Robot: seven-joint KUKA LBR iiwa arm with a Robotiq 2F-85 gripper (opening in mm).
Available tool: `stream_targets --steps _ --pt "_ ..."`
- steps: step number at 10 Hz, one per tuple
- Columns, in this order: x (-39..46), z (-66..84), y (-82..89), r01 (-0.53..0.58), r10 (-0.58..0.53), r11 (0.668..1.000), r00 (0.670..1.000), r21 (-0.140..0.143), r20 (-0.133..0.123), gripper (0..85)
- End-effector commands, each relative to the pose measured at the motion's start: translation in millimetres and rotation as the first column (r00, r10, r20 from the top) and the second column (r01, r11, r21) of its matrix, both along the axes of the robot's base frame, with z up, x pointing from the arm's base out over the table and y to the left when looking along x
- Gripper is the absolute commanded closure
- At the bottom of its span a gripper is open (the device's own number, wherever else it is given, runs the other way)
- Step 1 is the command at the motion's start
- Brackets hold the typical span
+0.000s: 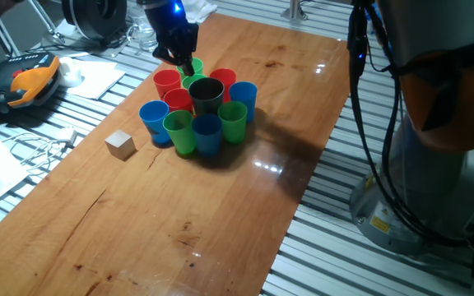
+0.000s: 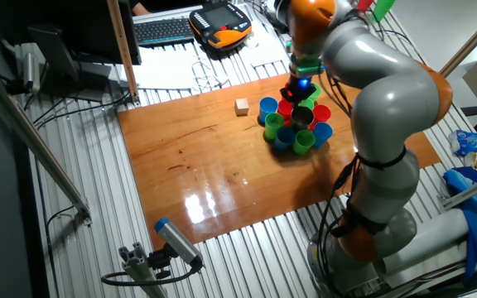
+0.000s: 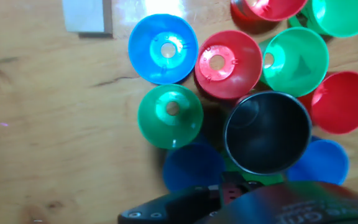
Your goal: Stack the cups
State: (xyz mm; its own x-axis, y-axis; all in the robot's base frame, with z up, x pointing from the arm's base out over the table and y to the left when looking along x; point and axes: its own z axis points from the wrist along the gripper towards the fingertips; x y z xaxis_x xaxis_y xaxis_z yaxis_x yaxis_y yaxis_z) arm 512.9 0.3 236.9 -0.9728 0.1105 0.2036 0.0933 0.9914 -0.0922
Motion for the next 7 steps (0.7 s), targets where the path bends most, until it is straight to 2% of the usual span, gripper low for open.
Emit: stream_targets --steps 1,2,4,5,7 --pt "-4.3 0.2 -2.0 -0.024 0.024 0.999 1.0 -0.046 0.006 85.0" --pt "-9.7 -2.2 -6.2 -0.036 0.038 0.997 0.999 -0.061 0.024 68.0" --pt "-20.4 -11.4 -21.1 -0.062 0.065 0.997 0.997 -0.05 0.047 68.0" --pt "-25.1 -19.9 -31.5 -0.069 0.07 0.997 0.996 -0.018 0.062 68.0" --pt "-30.3 -29.3 -43.0 -0.089 0.089 0.996 0.994 -0.003 0.064 68.0"
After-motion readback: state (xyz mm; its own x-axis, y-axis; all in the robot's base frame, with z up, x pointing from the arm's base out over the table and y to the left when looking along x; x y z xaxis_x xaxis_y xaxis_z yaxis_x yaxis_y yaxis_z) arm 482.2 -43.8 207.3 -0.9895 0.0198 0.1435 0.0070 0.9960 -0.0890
